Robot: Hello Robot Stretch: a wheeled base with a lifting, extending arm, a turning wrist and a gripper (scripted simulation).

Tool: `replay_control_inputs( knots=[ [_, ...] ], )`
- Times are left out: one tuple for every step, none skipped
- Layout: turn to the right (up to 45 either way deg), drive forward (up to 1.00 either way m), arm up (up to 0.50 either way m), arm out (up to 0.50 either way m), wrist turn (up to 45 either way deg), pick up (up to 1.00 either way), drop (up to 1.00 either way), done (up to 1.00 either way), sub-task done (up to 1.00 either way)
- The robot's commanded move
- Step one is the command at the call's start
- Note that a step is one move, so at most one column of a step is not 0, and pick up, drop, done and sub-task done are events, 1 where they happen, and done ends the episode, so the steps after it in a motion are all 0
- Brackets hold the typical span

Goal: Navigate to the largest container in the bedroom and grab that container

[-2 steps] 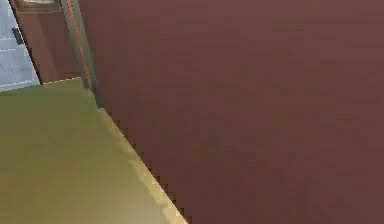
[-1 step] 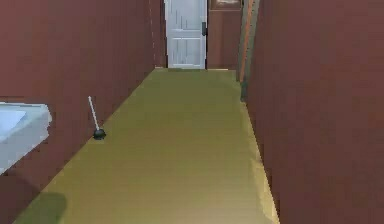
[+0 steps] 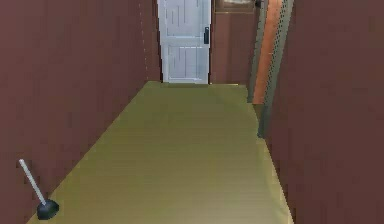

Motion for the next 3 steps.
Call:
replay_control_inputs(
  knots=[
    [0.0,1.0,0.0,0.0,0.0,0.0,0.0,0.0,0.0],
    [0.0,1.0,0.0,0.0,0.0,0.0,0.0,0.0,0.0],
    [-3.0,0.0,0.0,0.0,0.0,0.0,0.0,0.0,0.0]
  ],
)
